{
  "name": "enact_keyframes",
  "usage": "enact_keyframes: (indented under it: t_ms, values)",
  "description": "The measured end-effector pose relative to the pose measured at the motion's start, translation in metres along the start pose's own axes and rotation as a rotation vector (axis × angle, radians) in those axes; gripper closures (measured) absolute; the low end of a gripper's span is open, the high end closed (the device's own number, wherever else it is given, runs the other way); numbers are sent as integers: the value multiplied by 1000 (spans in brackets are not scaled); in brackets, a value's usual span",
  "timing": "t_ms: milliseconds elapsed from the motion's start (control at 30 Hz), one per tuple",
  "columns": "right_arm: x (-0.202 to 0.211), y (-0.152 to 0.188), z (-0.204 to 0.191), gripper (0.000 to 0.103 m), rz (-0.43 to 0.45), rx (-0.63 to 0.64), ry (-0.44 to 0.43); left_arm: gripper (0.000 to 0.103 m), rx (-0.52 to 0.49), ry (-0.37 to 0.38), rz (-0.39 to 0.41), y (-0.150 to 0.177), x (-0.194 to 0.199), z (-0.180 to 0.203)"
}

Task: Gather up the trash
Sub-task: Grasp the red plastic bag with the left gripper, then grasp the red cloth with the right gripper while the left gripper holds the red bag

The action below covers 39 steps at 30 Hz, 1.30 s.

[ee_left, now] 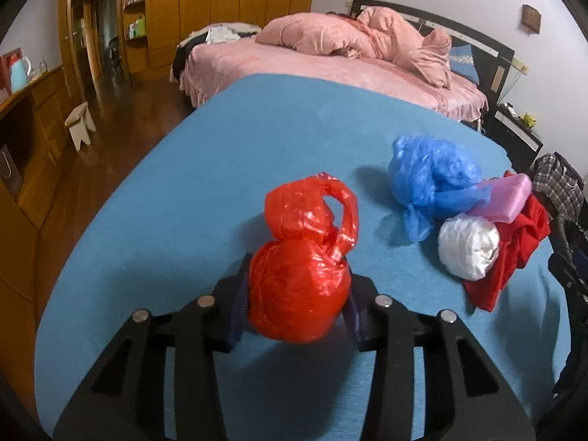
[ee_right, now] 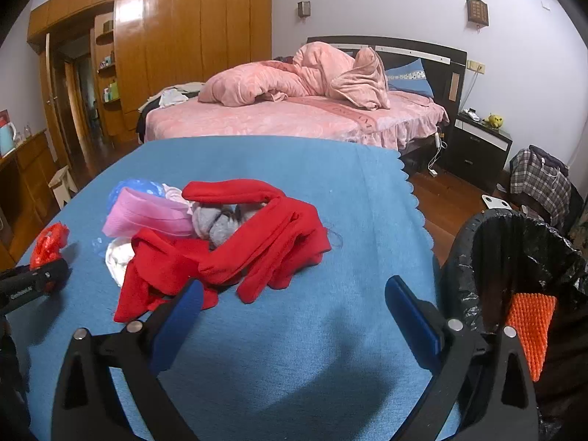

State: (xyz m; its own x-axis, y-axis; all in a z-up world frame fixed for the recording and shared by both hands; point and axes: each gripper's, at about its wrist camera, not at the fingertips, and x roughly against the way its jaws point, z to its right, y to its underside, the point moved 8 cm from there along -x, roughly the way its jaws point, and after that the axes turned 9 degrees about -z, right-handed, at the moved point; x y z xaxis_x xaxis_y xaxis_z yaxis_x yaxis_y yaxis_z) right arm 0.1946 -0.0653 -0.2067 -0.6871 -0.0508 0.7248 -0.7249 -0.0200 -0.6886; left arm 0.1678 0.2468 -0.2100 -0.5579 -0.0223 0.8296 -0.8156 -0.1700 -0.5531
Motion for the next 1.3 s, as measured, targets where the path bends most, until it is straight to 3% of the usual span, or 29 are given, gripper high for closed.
enact_keyframes:
  t_ms: [467,800,900,1000,1067,1133,1300]
  values:
    - [-4,-7,19,7,12,-45,29,63,-97,87,83,-17,6,79]
    - [-20,-28,22,11,33,-29,33,63,-97,68,124,-24,1,97]
    - [-35,-28,20,19,-23,-25,11,63,-91,69,119,-24,0,94]
    - [-48,-25,18,40,-86,-16,-15,63,-88,63,120,-21,0,92]
    - [-54,-23,14,74,-113,-5,-49,63,-92,56,122,-21,1,93]
    - [-56,-21,10,93,-124,6,-79,63,-97,47,129,-21,2,93]
    - [-39,-23,12,97,-33,-2,-65,62,-94,31,151,-19,5,96]
